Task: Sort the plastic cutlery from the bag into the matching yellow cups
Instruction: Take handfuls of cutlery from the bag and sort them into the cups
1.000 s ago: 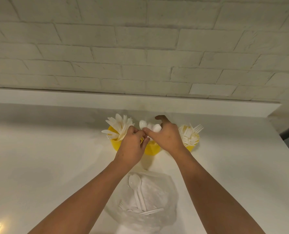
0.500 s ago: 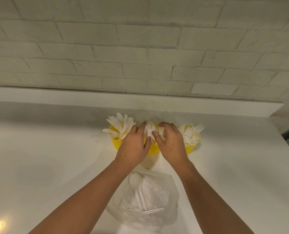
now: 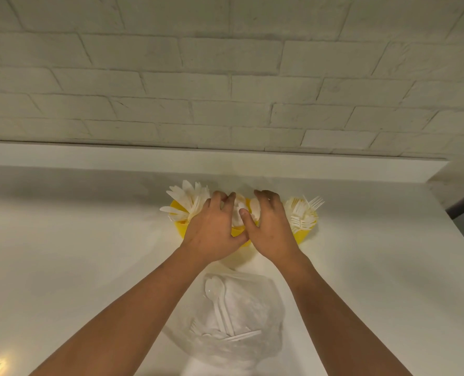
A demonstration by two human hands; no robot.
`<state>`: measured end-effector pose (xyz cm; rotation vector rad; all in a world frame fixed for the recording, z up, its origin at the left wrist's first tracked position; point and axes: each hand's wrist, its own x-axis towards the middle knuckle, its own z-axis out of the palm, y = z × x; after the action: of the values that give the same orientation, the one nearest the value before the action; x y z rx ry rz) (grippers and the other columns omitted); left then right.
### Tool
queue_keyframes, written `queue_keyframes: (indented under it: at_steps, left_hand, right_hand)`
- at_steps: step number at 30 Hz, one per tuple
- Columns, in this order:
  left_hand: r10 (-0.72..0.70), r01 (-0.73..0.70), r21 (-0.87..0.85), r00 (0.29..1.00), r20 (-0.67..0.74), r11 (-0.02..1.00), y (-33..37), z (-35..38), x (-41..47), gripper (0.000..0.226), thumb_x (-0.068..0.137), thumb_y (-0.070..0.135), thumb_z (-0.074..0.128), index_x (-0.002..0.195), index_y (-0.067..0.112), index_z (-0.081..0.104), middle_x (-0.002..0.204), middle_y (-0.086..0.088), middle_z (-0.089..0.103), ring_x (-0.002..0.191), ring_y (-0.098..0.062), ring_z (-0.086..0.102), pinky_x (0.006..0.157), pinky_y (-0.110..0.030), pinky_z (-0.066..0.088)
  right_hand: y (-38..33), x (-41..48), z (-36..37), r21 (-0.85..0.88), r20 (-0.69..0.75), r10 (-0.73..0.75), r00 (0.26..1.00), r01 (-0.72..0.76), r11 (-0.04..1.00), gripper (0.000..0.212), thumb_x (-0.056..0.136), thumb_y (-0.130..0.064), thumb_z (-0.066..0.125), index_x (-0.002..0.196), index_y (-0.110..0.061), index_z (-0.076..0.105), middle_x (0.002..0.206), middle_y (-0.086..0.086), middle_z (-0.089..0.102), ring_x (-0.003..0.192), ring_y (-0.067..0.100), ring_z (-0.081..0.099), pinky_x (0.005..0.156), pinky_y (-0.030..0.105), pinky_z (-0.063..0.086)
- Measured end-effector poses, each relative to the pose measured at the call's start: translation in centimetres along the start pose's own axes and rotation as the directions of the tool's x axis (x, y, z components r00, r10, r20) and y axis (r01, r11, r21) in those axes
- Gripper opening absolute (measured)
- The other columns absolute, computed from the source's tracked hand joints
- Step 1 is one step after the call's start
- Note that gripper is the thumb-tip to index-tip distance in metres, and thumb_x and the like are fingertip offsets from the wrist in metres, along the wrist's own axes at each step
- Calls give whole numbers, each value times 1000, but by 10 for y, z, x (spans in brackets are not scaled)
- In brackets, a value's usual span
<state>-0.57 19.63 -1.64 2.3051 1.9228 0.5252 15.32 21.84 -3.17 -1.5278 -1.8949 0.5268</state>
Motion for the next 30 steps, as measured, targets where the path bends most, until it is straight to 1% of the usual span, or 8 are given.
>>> queue_keyframes:
  at_steps: [4,10,15,20,23,25,27,30]
  left_hand:
    - [-3,4,-47,999,33,999,3,3,1,94,85,50,72,158,6,31,144,-12,45,135,-29,51,99,-37,54]
    - [-21,21,-62,1000,7,998,7,4,3,90,88,43,73,157,2,32,143,-17,47,135,-30,50,110,-33,44]
    - [-9,9,-37,1000,6,999,12,3,4,88,90,38,72,157,0,29,145,-18,45,135,-29,49,112,-31,40]
    - [-36,34,-86,999,-19,996,8,-3,-4,93,86,42,77,158,4,31,141,-15,49,120,-27,61,95,-31,52]
    - [-52,36,-184,995,-82,982,8,-18,-26,69,91,37,73,150,14,48,134,-3,56,104,-18,68,80,-27,55]
    - [-76,43,-283,992,-104,958,8,-29,-49,45,93,34,70,135,22,59,117,11,61,83,-5,69,70,-25,55]
    - [-106,80,-372,993,-50,925,7,-36,-73,29,93,35,70,120,29,63,94,19,64,71,-3,67,65,-23,54]
    - [-57,116,-393,986,159,912,-1,-34,-103,13,89,41,69,98,32,66,71,21,65,67,-2,66,65,-24,55]
  right_hand:
    - [-10,-4,2,52,11,-13,1000,12,999,54,102,-34,55,148,-9,42,146,13,45,135,29,47,111,42,42]
    - [-12,-1,3,59,32,-4,999,2,998,53,102,-33,53,149,-13,40,147,9,45,135,27,48,110,46,43]
    - [-12,2,1,67,57,-27,998,23,997,53,102,-32,53,149,-13,40,147,10,44,134,28,49,109,48,44]
    - [-16,-2,-8,-10,27,-56,998,57,998,52,101,-31,53,148,-12,42,145,12,47,131,30,49,109,44,44]
    - [-25,-14,-19,-49,-71,-114,991,111,993,39,97,-22,55,134,-11,55,130,10,54,116,30,55,101,43,47]
    - [-31,-29,-26,-8,-95,-129,987,129,992,26,94,-17,56,119,-11,63,116,6,57,107,25,57,94,37,49]
    - [-34,-48,-30,76,-12,-156,988,157,985,15,91,-10,59,103,-13,68,102,1,60,92,14,59,84,27,49]
    - [-38,-79,-31,185,327,-223,918,169,968,17,83,-4,60,91,-17,69,89,-5,63,76,0,55,73,13,42]
